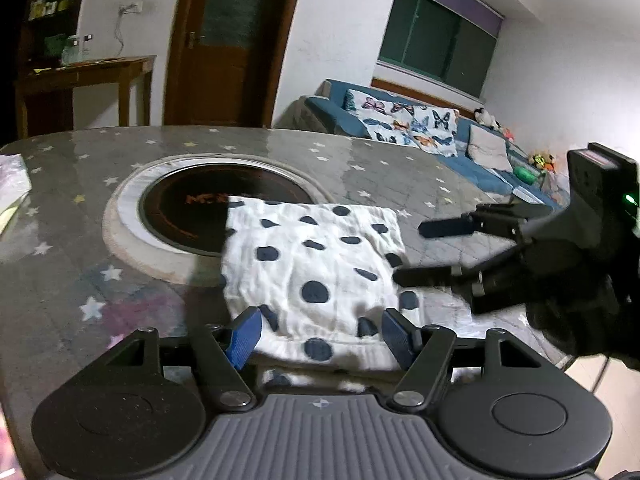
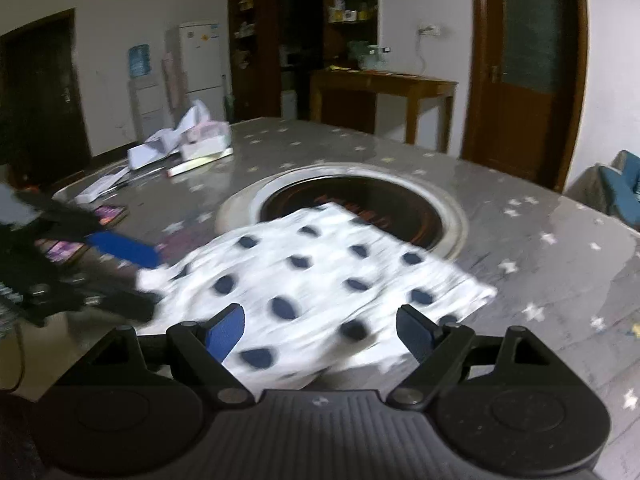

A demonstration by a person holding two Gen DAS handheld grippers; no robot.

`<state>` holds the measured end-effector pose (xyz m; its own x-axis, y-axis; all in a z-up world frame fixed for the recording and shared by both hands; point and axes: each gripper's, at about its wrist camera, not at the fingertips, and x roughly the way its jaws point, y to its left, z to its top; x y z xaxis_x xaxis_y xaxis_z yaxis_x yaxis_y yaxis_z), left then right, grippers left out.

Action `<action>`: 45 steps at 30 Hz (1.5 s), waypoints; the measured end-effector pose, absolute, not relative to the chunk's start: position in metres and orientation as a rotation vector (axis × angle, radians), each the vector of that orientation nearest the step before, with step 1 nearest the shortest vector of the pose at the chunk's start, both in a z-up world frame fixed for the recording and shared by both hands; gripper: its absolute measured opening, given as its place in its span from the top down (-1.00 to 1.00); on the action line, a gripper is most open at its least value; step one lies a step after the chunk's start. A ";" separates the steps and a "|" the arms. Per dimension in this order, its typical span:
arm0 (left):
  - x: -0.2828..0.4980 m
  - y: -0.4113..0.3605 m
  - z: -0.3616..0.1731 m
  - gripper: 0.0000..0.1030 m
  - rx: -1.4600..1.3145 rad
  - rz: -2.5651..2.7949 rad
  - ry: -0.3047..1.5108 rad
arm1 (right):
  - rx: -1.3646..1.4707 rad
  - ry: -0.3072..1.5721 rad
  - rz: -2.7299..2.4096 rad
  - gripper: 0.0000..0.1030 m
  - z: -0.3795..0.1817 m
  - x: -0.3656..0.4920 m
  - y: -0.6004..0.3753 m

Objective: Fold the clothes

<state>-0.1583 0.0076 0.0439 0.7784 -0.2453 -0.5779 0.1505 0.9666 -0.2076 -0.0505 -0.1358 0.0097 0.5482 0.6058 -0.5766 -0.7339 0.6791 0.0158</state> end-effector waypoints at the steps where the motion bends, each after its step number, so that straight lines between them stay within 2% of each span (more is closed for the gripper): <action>1: -0.161 0.011 0.044 -0.37 -0.154 -0.210 0.646 | -0.231 0.585 0.790 -0.65 0.010 -0.044 -0.137; 9: -0.177 0.025 0.037 -0.42 -0.155 -0.225 0.679 | -0.096 0.658 0.669 -0.54 0.002 0.041 -0.149; 15: -0.176 0.017 0.026 -0.41 -0.110 -0.267 0.723 | -0.074 0.746 0.644 -0.35 -0.020 0.078 -0.143; 17: -0.174 0.013 0.021 -0.39 -0.094 -0.271 0.737 | -0.063 0.773 0.651 -0.15 -0.027 0.084 -0.143; 18: -0.173 0.012 0.019 -0.38 -0.084 -0.273 0.741 | -0.061 0.777 0.654 -0.13 -0.029 0.085 -0.144; 20: -0.169 0.011 0.016 -0.34 -0.073 -0.272 0.749 | -0.061 0.782 0.651 0.15 -0.029 0.084 -0.147; 23: -0.165 0.011 0.013 -0.26 -0.068 -0.275 0.751 | -0.066 0.795 0.632 0.42 -0.027 0.079 -0.156; 28: -0.155 0.011 0.008 -0.17 -0.060 -0.277 0.752 | -0.078 0.789 0.579 0.47 -0.025 0.061 -0.176; 45: -0.111 0.044 0.017 -0.18 -0.152 -0.157 0.715 | -0.070 0.773 0.413 0.43 -0.021 -0.024 -0.239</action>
